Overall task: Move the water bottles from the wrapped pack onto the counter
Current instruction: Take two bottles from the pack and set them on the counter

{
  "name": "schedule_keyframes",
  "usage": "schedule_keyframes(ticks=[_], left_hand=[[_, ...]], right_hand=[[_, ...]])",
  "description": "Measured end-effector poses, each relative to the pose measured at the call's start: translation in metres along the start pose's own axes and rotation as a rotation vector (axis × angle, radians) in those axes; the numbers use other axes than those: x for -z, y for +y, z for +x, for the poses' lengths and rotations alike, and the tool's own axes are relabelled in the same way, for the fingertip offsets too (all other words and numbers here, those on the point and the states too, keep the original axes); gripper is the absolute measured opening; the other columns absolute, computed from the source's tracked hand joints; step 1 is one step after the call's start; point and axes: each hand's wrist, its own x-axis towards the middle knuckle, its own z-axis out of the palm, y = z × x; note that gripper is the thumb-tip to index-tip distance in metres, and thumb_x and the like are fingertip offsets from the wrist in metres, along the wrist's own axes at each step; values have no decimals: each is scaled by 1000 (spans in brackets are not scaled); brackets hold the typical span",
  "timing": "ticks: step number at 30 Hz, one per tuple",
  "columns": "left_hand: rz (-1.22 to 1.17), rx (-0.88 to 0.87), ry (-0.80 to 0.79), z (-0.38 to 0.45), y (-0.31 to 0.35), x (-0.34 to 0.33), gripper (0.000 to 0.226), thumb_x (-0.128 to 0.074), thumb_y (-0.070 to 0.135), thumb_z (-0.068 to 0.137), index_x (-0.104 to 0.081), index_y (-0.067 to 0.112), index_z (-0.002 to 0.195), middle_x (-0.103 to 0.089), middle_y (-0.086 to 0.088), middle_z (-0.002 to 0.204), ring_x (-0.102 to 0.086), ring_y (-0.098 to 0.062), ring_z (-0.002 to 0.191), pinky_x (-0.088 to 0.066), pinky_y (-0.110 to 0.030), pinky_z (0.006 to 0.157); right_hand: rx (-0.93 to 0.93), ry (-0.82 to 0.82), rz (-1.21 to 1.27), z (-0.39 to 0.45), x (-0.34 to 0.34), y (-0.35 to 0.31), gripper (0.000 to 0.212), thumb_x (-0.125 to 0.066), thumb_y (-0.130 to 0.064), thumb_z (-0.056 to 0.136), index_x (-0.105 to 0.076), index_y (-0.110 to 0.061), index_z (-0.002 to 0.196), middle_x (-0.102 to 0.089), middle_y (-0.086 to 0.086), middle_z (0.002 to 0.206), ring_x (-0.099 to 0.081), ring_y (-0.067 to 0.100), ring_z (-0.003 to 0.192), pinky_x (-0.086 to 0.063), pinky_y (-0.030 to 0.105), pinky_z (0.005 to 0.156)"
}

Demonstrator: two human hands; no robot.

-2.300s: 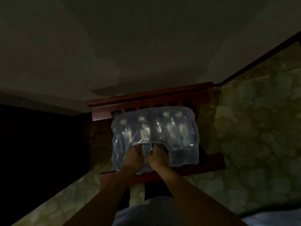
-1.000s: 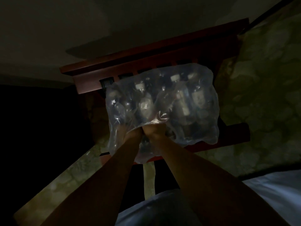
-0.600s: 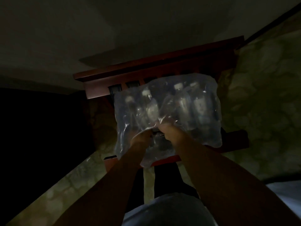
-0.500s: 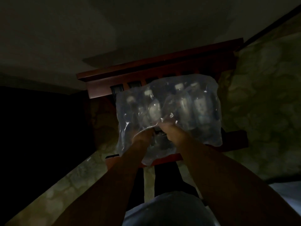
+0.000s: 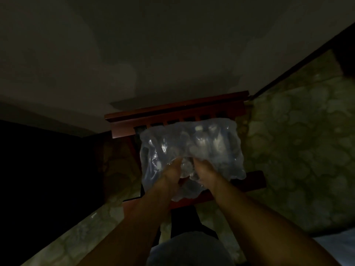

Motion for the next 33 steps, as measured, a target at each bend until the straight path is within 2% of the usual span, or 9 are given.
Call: schedule_keyframes(ticks=[1, 3, 9, 13, 18, 22, 24, 29, 33], left_hand=[[-113, -82, 352, 14, 2, 1, 32, -50, 27, 97, -68, 1, 104, -69, -14, 101, -67, -28, 97, -52, -44, 91], [-262, -332, 522, -3, -7, -3, 30, -51, 27, 98, -60, 4, 115, -65, -15, 104, -63, -26, 90, -52, -36, 78], [-109, -232, 360, -36, -16, -10, 43, -44, 38, 95, -60, -1, 100, -61, -18, 81, -53, -28, 64, -39, -25, 46], [-18, -194, 402, -51, -23, -17, 42, -45, 39, 86, -61, 1, 82, -59, -13, 61, -51, -23, 43, -33, -18, 39], [-71, -215, 343, -56, -44, -41, 21, -50, 24, 85, -60, 6, 85, -61, -9, 74, -54, -18, 60, -40, -20, 48], [-37, -234, 245, -71, -56, -47, 29, -48, 23, 88, -64, -1, 92, -69, -11, 76, -64, -20, 62, -47, -21, 49], [-13, -257, 172, -77, -61, -48, 33, -45, 16, 90, -69, 1, 74, -70, -10, 59, -67, -18, 47, -47, -17, 39], [45, -286, 115, -94, -73, -49, 22, -51, 9, 83, -71, 7, 76, -69, -8, 69, -65, -18, 58, -50, -22, 50], [19, -286, 47, -97, -88, -48, 18, -44, -5, 84, -58, 5, 79, -60, -4, 58, -50, -11, 47, -38, -17, 40]], right_hand=[[-13, -5, -3, -7, 3, -1, 30, -51, -35, 97, -65, -9, 101, -64, 12, 104, -61, 25, 92, -54, 36, 78], [-26, 2, -57, -23, 10, -5, 23, -57, -33, 92, -65, -12, 99, -64, 15, 106, -61, 29, 101, -54, 40, 82], [-6, 27, -203, -60, 24, -19, 31, -62, -32, 87, -67, -5, 102, -68, 19, 106, -65, 35, 101, -54, 50, 91], [0, 121, -247, -83, 20, -19, 23, -57, -33, 87, -62, -10, 89, -66, 15, 102, -63, 27, 88, -56, 31, 68], [17, 214, -318, -113, 16, -11, 41, -60, -37, 89, -63, -4, 112, -66, 13, 110, -64, 31, 102, -54, 35, 89], [76, 247, -389, -133, 24, -3, 43, -58, -36, 90, -61, -5, 120, -58, -2, 79, -58, 13, 69, -48, 21, 58], [84, 262, -357, -140, 27, 3, 44, -59, -35, 90, -61, -3, 121, -58, 1, 84, -58, 16, 73, -51, 24, 62], [137, 298, -214, -164, 24, 16, 41, -62, -26, 91, -59, 3, 120, -63, 22, 120, -63, 34, 105, -52, 43, 93], [144, 234, -101, -188, 21, 25, 20, -63, -20, 92, -58, -5, 105, -61, 12, 91, -64, 16, 65, -53, 21, 54]])
